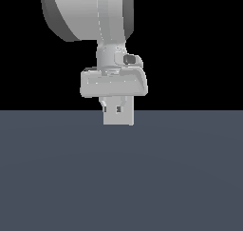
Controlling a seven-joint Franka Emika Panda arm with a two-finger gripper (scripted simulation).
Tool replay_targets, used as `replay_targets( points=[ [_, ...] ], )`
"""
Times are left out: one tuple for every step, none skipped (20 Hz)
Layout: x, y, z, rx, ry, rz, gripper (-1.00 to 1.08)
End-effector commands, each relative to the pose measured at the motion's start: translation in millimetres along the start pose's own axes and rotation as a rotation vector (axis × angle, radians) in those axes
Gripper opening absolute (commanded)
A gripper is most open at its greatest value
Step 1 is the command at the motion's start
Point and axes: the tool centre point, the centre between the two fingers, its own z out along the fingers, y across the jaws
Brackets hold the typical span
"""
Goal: Plug the charger into the wall socket.
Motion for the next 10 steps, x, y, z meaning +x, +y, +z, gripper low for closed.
replay_targets(
  points=[
    [8,0,0,0.0,0.0,0.0,-1.0],
    [11,0,1,0.0,0.0,0.0,-1.0],
    [13,0,1,0.0,0.0,0.0,-1.0],
    [15,0,1,0.0,0.0,0.0,-1.0],
    [17,0,1,0.0,0.0,0.0,-1.0],
    [18,0,1,0.0,0.0,0.0,-1.0],
    [19,0,1,0.0,0.0,0.0,-1.0],
    [20,0,1,0.0,0.0,0.0,-1.0],
    [20,0,1,0.0,0.0,0.0,-1.0],
    [20,0,1,0.0,0.0,0.0,-1.0]
  ],
)
